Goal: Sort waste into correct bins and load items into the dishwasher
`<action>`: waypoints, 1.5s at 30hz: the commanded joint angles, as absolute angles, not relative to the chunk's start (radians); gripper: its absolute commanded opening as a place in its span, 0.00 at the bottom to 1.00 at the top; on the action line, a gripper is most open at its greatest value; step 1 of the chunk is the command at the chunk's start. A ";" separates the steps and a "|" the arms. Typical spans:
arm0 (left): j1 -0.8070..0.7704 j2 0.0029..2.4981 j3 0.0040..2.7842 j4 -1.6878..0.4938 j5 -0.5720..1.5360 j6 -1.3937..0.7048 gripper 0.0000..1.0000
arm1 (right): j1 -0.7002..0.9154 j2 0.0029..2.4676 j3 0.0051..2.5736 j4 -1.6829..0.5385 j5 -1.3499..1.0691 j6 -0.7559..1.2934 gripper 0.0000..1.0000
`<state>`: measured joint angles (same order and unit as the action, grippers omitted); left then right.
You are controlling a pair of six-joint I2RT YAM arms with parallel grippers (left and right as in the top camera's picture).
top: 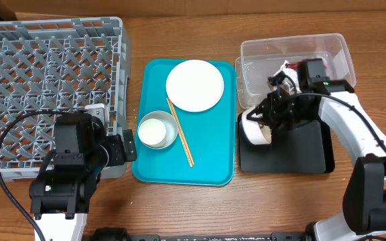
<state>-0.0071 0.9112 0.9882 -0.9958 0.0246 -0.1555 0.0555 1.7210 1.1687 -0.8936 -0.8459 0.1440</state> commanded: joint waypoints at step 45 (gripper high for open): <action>-0.012 0.910 1.009 -0.990 0.019 -0.165 1.00 | -0.181 1.576 1.224 -1.105 -0.939 0.028 0.04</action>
<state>-0.0071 0.9112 0.9882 -0.9951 0.0246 -0.1555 -0.2600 1.6600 1.0698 -1.0489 -1.1717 0.1307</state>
